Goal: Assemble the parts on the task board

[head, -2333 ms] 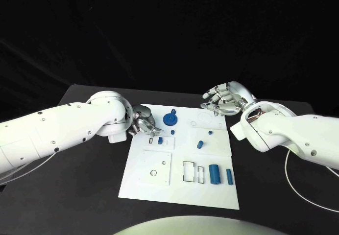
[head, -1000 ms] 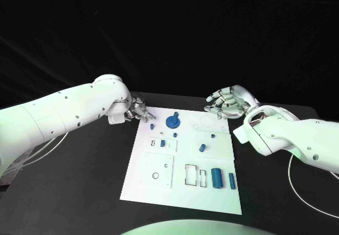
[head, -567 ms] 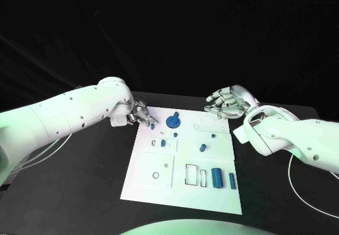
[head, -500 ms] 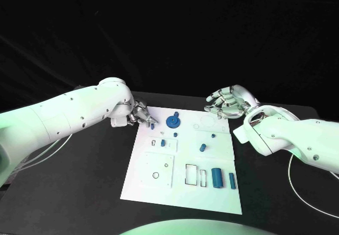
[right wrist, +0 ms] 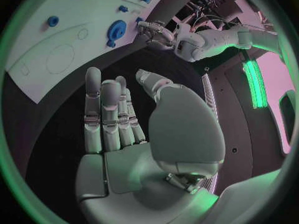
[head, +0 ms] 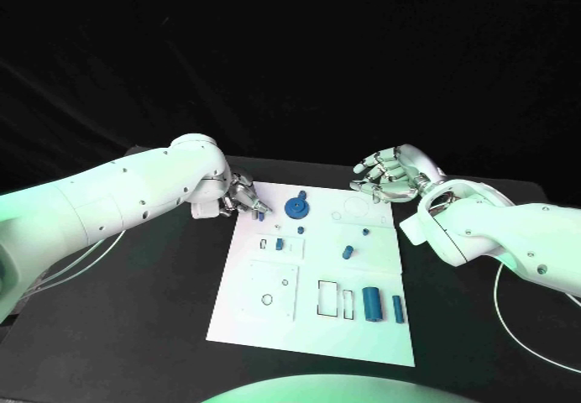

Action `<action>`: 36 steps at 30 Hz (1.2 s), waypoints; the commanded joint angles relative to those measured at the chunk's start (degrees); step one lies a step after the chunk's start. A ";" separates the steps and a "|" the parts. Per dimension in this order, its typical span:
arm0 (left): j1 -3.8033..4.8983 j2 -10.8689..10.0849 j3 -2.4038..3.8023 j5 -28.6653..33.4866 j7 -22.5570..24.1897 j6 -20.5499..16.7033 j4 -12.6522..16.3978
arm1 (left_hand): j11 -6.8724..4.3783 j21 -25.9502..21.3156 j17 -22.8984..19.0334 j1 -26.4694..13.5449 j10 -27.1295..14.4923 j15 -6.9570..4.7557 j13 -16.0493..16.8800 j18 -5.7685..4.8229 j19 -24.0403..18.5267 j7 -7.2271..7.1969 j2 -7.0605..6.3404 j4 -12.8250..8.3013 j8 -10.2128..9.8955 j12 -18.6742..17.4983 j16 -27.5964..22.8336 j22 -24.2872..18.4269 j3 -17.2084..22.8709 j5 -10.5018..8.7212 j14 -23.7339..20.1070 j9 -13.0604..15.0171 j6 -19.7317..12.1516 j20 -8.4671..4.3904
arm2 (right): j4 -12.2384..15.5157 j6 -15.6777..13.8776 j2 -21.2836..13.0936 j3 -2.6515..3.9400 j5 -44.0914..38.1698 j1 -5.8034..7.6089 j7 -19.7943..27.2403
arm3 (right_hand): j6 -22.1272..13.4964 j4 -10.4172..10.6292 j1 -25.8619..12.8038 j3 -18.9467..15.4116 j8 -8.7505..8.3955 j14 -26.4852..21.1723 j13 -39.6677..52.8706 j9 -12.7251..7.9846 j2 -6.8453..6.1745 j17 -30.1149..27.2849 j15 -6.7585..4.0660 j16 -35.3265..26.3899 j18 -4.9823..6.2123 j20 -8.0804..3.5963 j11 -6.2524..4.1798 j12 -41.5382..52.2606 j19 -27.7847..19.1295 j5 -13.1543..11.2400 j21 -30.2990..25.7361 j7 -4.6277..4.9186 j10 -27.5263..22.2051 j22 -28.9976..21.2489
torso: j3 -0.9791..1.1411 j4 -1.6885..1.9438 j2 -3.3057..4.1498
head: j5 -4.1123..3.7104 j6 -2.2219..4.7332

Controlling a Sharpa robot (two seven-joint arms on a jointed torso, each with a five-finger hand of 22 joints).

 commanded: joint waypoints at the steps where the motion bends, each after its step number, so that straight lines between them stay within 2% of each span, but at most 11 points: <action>1: -0.01 0.06 0.01 0.35 0.44 -0.30 0.16 | -0.14 -0.06 0.10 0.30 -0.01 0.20 0.19 1.13 0.07 -0.02 0.47 -0.03 -0.09 0.47 -0.13 0.11 -0.21 -0.12 0.77 -0.08 0.64 0.26 | 0.01 0.68 0.08 0.00 -0.79 -0.02 0.34 | 0.09 0.08 -0.05 -0.42 -0.38 0.09 -0.05 -0.05 0.33 -0.06 0.21 -0.17 0.23 -0.01 0.00 -0.21 0.28 0.34 -0.32 0.15 0.28 -0.10 | 0.01 0.01 0.00 | -0.05 0.01; 5: -0.01 0.01 0.01 0.32 0.36 -0.58 0.27 | -0.35 0.04 0.26 0.96 0.16 0.04 0.33 1.12 0.19 -0.28 1.03 -0.09 0.46 0.72 -0.02 0.30 -0.16 -0.03 0.84 0.07 1.43 0.22 | -0.02 0.70 0.10 0.00 -0.79 -0.02 0.33 | 0.09 0.08 -0.05 -0.42 -0.38 0.09 -0.05 -0.05 0.33 -0.06 0.21 -0.17 0.23 -0.01 0.00 -0.21 0.28 0.34 -0.32 0.15 0.28 -0.10 | 0.01 0.01 0.00 | -0.05 -0.01; 13: -0.02 -0.01 0.02 0.45 0.49 -1.30 0.56 | -1.30 0.35 0.60 5.39 0.68 -0.76 0.74 1.04 0.56 -1.35 2.60 -0.37 3.19 1.38 0.18 0.92 1.00 0.15 1.02 1.60 2.15 -0.30 | -0.06 0.76 0.14 0.00 -0.79 -0.03 0.28 | 0.09 0.08 -0.05 -0.42 -0.38 0.09 -0.05 -0.05 0.33 -0.06 0.21 -0.17 0.23 -0.01 0.00 -0.21 0.28 0.34 -0.32 0.15 0.28 -0.10 | -0.01 -0.02 -0.01 | -0.06 -0.08; 24: -0.02 -0.09 0.03 0.74 0.54 -2.46 0.74 | -1.60 0.59 0.75 6.80 1.10 -1.01 1.19 0.95 0.87 -1.69 2.77 -0.37 4.44 1.82 0.25 1.41 1.46 0.14 1.10 2.39 2.22 -0.51 | -0.12 0.82 0.18 0.00 -0.79 -0.03 0.24 | 0.09 0.08 -0.05 -0.42 -0.38 0.09 -0.05 -0.05 0.33 -0.06 0.21 -0.17 0.23 -0.01 0.00 -0.21 0.28 0.34 -0.32 0.15 0.28 -0.10 | -0.03 0.02 -0.01 | -0.11 -0.10; 30: -0.02 -0.17 0.04 1.80 0.66 -3.09 0.95 | -1.93 0.63 0.73 8.75 1.24 -1.31 1.21 0.94 0.90 -2.07 3.25 -0.54 5.79 1.99 0.23 1.51 2.44 0.17 1.12 3.40 1.90 -0.77 | -0.16 0.89 0.21 0.00 -0.79 -0.03 0.21 | 0.10 0.12 0.01 -0.49 -0.41 0.11 -0.24 -0.10 0.43 0.06 0.22 -0.21 0.23 -0.01 0.00 -0.27 0.32 0.36 -0.43 0.15 0.35 -0.17 | -0.05 0.02 -0.01 | -0.09 -0.18; 31: -0.02 -0.21 0.04 2.24 0.67 -3.29 1.01 | -2.16 0.68 0.72 10.76 1.25 -1.53 1.17 0.93 0.93 -2.29 3.95 -1.21 6.47 2.02 0.22 1.62 3.98 0.09 1.13 3.98 1.50 -0.92 | -0.17 0.92 0.22 0.00 -0.79 -0.04 0.19 | 0.10 0.12 0.01 -0.49 -0.41 0.11 -0.24 -0.10 0.43 0.06 0.22 -0.21 0.23 -0.01 0.00 -0.27 0.32 0.36 -0.43 0.15 0.35 -0.17 | -0.05 0.01 -0.02 | -0.09 -0.18; 34: -0.02 -0.39 0.05 3.14 0.68 -3.64 1.17 | -2.23 0.74 0.72 13.67 1.34 -1.63 1.15 0.89 0.95 -2.29 4.58 -2.53 7.42 2.12 0.21 1.78 7.90 -0.27 1.17 4.90 0.47 -1.10 | -0.18 0.97 0.23 0.00 -0.80 -0.04 0.16 | 0.10 0.12 0.01 -0.49 -0.41 0.11 -0.24 -0.10 0.43 0.06 0.22 -0.21 0.23 -0.01 0.00 -0.27 0.32 0.36 -0.43 0.15 0.35 -0.17 | -0.03 0.00 -0.03 | -0.11 -0.17; 35: -0.02 -0.43 0.05 3.30 0.68 -3.69 1.21 | -2.18 0.75 0.70 14.22 1.39 -1.58 1.15 0.89 0.93 -2.21 4.56 -2.96 7.73 2.17 0.20 1.80 9.56 -0.78 1.17 5.19 0.20 -1.11 | -0.19 0.98 0.23 0.00 -0.80 -0.05 0.16 | 0.10 0.12 0.01 -0.49 -0.41 0.11 -0.24 -0.10 0.43 0.06 0.22 -0.21 0.23 -0.01 0.00 -0.27 0.32 0.36 -0.43 0.15 0.35 -0.17 | -0.04 0.01 -0.03 | -0.12 -0.16; 36: -0.02 -0.51 0.05 3.57 0.67 -3.76 1.28 | -2.15 0.84 0.69 14.66 1.41 -1.53 1.13 0.86 0.99 -2.18 4.44 -3.48 8.01 2.21 0.19 1.96 11.52 -2.35 1.18 5.44 -0.05 -1.09 | -0.20 0.99 0.23 -0.01 -0.80 -0.05 0.15 | 0.10 0.12 0.01 -0.49 -0.41 0.11 -0.24 -0.10 0.43 0.06 0.22 -0.21 0.23 -0.01 0.00 -0.27 0.32 0.36 -0.43 0.15 0.35 -0.17 | -0.03 0.04 -0.04 | -0.12 -0.16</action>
